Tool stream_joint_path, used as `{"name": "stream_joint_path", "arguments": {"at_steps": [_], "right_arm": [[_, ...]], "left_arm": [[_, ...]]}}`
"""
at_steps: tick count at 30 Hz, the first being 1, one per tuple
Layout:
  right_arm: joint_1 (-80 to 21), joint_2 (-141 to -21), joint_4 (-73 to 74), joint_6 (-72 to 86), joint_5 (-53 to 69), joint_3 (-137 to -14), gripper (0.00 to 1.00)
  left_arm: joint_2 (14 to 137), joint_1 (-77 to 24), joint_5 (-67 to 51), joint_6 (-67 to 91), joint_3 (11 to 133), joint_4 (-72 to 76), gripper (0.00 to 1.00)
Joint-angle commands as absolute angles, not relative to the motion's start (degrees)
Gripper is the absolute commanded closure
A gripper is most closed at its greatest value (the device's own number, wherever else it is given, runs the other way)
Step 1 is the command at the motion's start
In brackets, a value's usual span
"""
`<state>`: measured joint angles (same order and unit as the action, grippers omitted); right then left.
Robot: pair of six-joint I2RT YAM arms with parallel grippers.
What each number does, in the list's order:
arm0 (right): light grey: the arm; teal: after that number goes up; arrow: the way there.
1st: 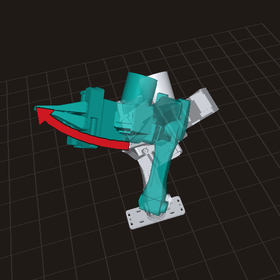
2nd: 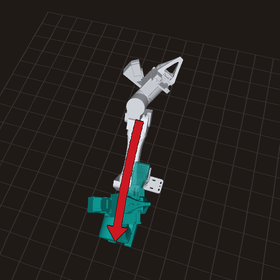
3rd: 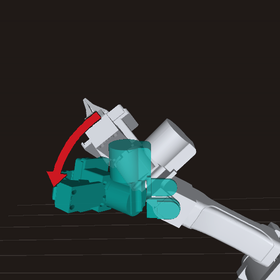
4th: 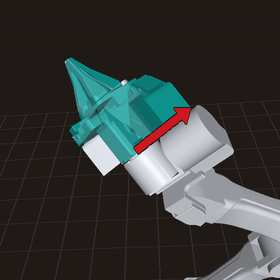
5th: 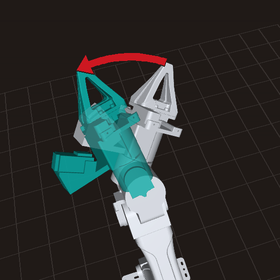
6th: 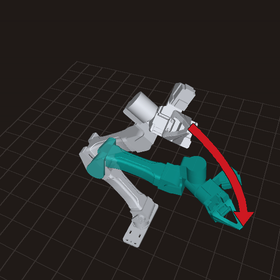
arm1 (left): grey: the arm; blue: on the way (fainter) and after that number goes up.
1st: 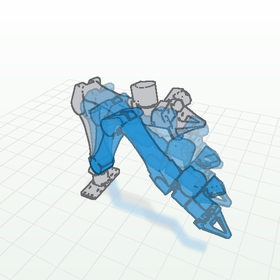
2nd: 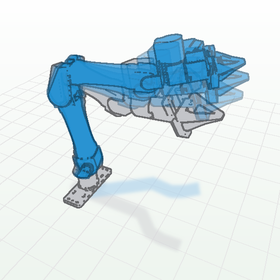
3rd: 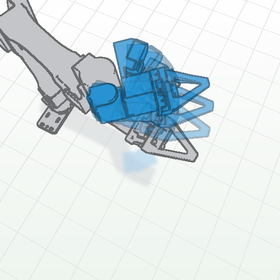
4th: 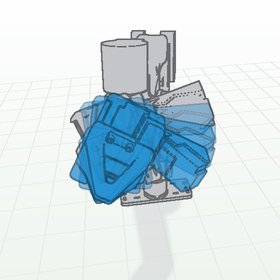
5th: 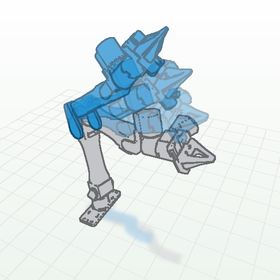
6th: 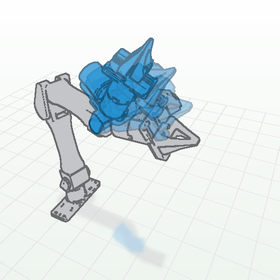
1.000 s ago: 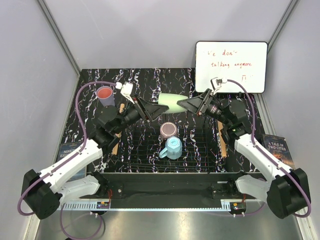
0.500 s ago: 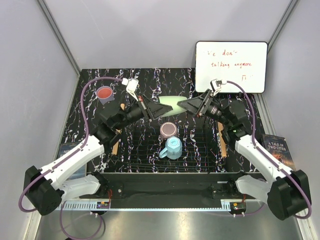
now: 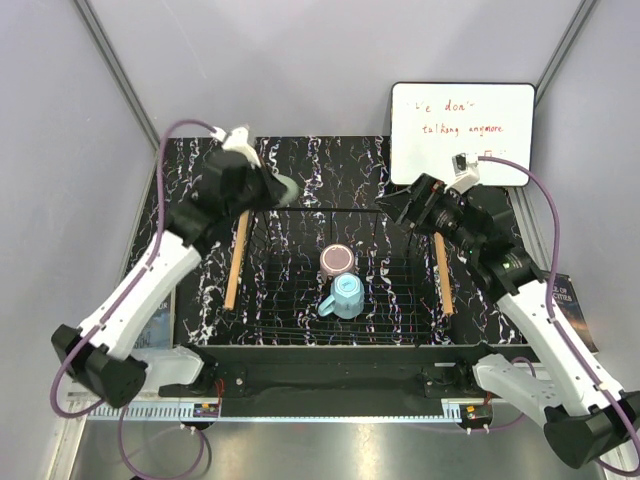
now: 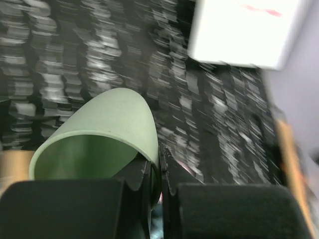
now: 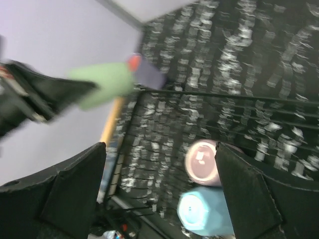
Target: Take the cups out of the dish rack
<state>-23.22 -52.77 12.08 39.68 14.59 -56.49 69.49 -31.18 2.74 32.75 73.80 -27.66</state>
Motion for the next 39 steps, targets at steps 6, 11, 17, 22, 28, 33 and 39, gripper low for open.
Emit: {"name": "stream_joint_path", "arguments": {"at_steps": [6, 11, 17, 22, 28, 33, 39], "right_arm": [[-23.5, -58.7, 28.0, 34.3, 2.2, -59.1, 0.03], [-23.5, -58.8, 28.5, 33.0, 2.2, -59.3, 0.03], [-23.5, -59.7, 27.9, 33.0, 3.2, -59.2, 0.04], [-23.5, -59.3, 24.7, 32.9, 2.7, -57.0, 0.05], [-23.5, -60.6, 24.0, 33.4, 3.3, -56.4, 0.05], [-23.5, -62.6, 24.1, 33.3, 3.4, -57.0, 0.05], [-23.4, -64.1, 23.7, 33.7, 4.1, -56.7, 0.05]], "left_arm": [[84.1, -14.1, 22.1, 24.3, 92.5, -48.9, 1.0], [92.5, -10.8, 21.6, 24.3, 98.2, -49.1, 1.0], [101.1, -10.3, 22.9, 23.6, 106.4, -49.2, 1.0], [106.0, -9.2, 22.3, 23.6, 112.1, -49.4, 1.0], [110.1, -7.6, 21.2, 24.1, 116.8, -50.8, 1.0], [110.3, -6.6, 19.8, 24.8, 116.5, -51.1, 1.0], [110.3, -6.5, 18.3, 25.5, 115.5, -51.1, 1.0]]}}
